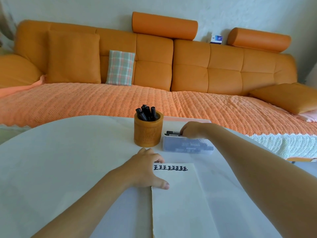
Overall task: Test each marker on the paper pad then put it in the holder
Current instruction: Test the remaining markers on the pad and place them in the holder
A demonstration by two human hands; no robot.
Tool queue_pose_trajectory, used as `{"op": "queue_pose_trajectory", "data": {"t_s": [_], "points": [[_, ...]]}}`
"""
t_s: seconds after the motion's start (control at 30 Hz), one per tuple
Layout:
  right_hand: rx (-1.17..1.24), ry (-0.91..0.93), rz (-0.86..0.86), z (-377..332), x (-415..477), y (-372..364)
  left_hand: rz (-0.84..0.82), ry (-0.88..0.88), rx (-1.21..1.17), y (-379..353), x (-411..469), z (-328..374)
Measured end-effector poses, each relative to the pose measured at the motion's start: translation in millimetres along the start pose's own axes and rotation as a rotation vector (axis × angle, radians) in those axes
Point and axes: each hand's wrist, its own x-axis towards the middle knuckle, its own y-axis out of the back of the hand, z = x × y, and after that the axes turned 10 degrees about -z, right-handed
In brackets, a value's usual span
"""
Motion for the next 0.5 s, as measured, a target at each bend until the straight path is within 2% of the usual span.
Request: {"op": "queue_pose_trajectory", "data": {"t_s": [0.3,0.5], "points": [[-0.030,0.138,0.070,1.5,-11.6,7.4,-0.008,0.009,-0.002,0.5,0.7,-0.8],[-0.106,0.122,0.040,8.1,-14.1,8.9,0.010,0.008,0.027,1.4,-1.2,3.4]]}}
